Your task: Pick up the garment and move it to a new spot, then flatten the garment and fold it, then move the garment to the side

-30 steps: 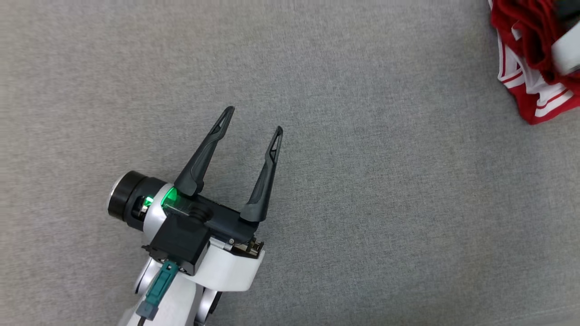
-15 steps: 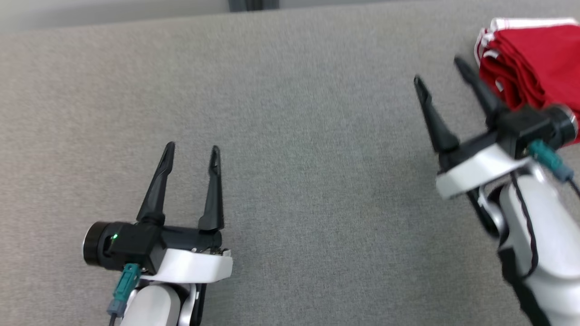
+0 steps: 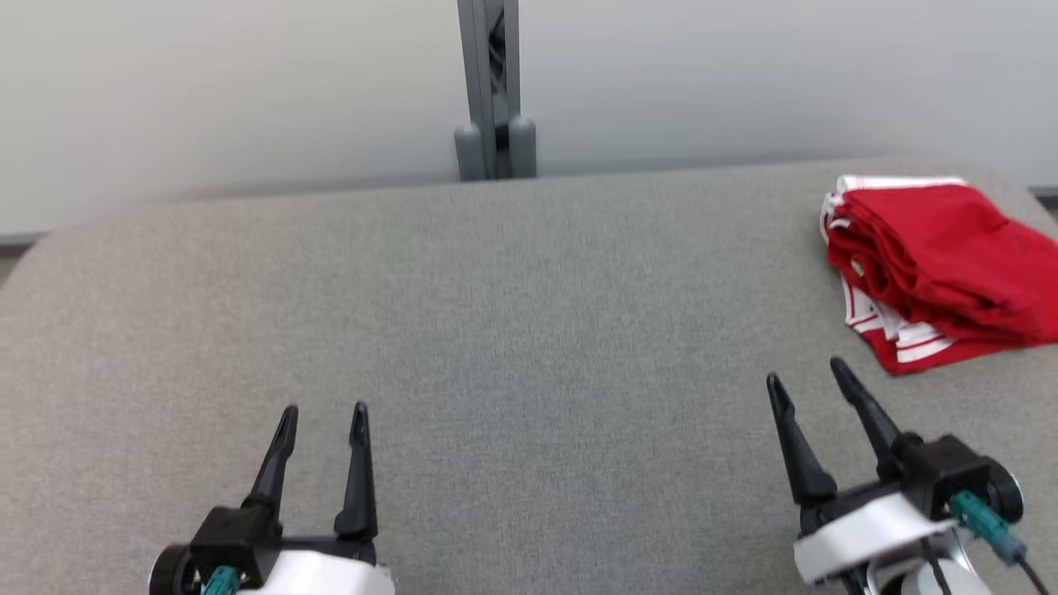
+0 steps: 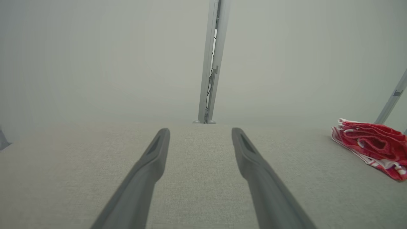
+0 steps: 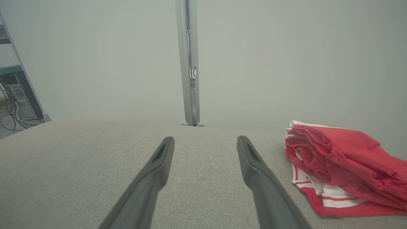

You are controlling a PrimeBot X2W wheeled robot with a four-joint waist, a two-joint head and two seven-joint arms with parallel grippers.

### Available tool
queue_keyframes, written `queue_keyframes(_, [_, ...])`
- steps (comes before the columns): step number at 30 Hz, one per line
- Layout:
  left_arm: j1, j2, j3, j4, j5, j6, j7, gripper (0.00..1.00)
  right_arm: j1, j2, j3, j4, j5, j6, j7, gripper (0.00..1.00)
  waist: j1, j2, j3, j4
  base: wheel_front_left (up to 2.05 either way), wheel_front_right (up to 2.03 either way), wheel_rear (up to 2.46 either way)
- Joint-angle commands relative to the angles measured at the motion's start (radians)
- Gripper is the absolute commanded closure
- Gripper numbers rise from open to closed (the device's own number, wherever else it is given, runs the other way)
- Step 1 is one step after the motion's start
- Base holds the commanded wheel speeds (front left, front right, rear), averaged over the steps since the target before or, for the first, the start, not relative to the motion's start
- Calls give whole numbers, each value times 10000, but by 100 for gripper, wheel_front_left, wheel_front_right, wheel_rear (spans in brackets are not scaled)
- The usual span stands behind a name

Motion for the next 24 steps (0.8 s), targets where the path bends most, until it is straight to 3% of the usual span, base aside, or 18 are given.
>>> queue_keyframes(1, [147, 37, 110, 6, -26, 33, -39, 0, 235, -2, -69, -174, -139, -4, -49, 0, 0, -1, -416, 32, 0, 0, 0])
queue_keyframes(9, [1055, 35, 394, -53, -78, -147, -39, 0, 1405, 138, -421, -768, 79, -4, -50, 0, 0, -1, -937, 149, 0, 0, 0])
queue_keyframes(24, [1223, 35, 764, 270, -245, -446, -39, 0, 1830, 239, -522, -786, -46, -4, -50, 0, 0, -1, -1042, 183, 0, 0, 0])
